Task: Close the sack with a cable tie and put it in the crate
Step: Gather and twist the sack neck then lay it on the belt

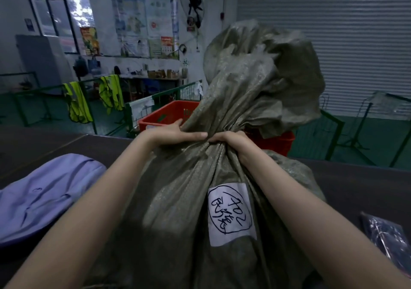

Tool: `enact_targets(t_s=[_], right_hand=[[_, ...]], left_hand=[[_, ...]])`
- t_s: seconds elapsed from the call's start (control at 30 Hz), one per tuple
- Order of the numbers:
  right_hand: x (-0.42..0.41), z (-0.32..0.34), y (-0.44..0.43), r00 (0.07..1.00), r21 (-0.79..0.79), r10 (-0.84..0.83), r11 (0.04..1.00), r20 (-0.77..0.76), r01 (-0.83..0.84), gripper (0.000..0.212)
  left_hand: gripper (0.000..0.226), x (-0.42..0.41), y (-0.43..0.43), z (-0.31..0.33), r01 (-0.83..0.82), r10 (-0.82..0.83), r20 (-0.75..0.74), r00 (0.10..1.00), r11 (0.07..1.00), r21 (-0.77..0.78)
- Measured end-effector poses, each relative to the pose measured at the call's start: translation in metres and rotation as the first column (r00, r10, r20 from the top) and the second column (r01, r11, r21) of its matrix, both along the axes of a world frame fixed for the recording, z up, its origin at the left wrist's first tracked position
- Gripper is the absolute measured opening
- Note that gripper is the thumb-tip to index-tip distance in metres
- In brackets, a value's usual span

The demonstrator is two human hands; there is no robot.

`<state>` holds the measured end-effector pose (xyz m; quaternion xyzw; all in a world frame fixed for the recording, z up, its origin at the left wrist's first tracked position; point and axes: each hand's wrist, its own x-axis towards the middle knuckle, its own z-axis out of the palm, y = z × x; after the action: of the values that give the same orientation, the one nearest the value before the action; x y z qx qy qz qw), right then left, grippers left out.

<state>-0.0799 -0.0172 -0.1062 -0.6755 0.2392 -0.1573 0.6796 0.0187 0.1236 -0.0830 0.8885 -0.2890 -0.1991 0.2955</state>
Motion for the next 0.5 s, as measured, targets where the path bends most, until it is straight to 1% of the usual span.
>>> enact_targets(t_s=[0.03,0.07,0.13,0.17,0.23,0.27,0.3,0.33,0.37,0.4,0.43,0.5], right_hand=[[0.001,0.000,0.001,1.000,-0.004,0.016,1.000,-0.015,-0.016,0.056],[0.002,0.002,0.003,0.999,-0.003,0.038,0.999,-0.019,-0.038,0.058],[0.003,0.008,0.006,0.993,0.012,0.114,0.993,-0.021,-0.114,0.059],[0.003,0.011,0.007,0.984,0.017,0.175,0.984,-0.009,-0.175,0.050],[0.003,0.019,0.008,0.958,-0.032,0.285,0.958,0.021,-0.284,0.015],[0.002,0.022,0.008,0.956,-0.079,0.292,0.954,0.016,-0.290,0.013],[0.001,0.024,0.008,0.962,-0.156,0.272,0.950,-0.010,-0.270,0.013],[0.002,0.024,0.007,0.972,-0.256,0.226,0.937,-0.069,-0.237,0.015],[0.001,0.023,0.007,0.976,-0.364,0.172,0.908,-0.132,-0.209,0.027],[0.001,0.021,0.006,0.969,-0.447,0.141,0.867,-0.202,-0.219,0.039],[0.000,0.019,0.004,0.953,-0.499,0.129,0.828,-0.274,-0.255,0.049],[-0.009,0.020,-0.007,0.906,-0.547,0.164,0.750,-0.390,-0.372,0.060]], left_hand=[[0.119,-0.004,0.002,-0.007,0.049,-0.050,-0.035,0.998,0.998,-0.032],[0.108,-0.012,0.001,-0.011,0.116,-0.124,-0.072,0.990,0.988,-0.101],[0.095,-0.027,-0.009,-0.024,0.173,-0.214,-0.144,0.966,0.952,-0.254],[0.082,-0.035,-0.016,-0.030,0.180,-0.250,-0.179,0.952,0.925,-0.336],[0.027,-0.049,-0.030,-0.038,0.138,-0.285,-0.229,0.931,0.855,-0.501],[0.015,-0.053,-0.035,-0.040,0.078,-0.252,-0.241,0.937,0.824,-0.561],[0.016,-0.057,-0.041,-0.042,0.025,-0.211,-0.241,0.947,0.798,-0.602],[0.020,-0.059,-0.047,-0.043,-0.020,-0.131,-0.212,0.968,0.806,-0.592],[0.030,-0.057,-0.053,-0.047,-0.050,-0.029,-0.129,0.991,0.821,-0.569],[0.039,-0.056,-0.058,-0.050,-0.077,0.068,-0.036,0.997,0.847,-0.525],[0.045,-0.054,-0.062,-0.055,-0.128,0.159,0.018,0.987,0.853,-0.507],[0.059,-0.055,-0.061,-0.058,-0.237,0.267,-0.014,0.964,0.831,-0.503]])
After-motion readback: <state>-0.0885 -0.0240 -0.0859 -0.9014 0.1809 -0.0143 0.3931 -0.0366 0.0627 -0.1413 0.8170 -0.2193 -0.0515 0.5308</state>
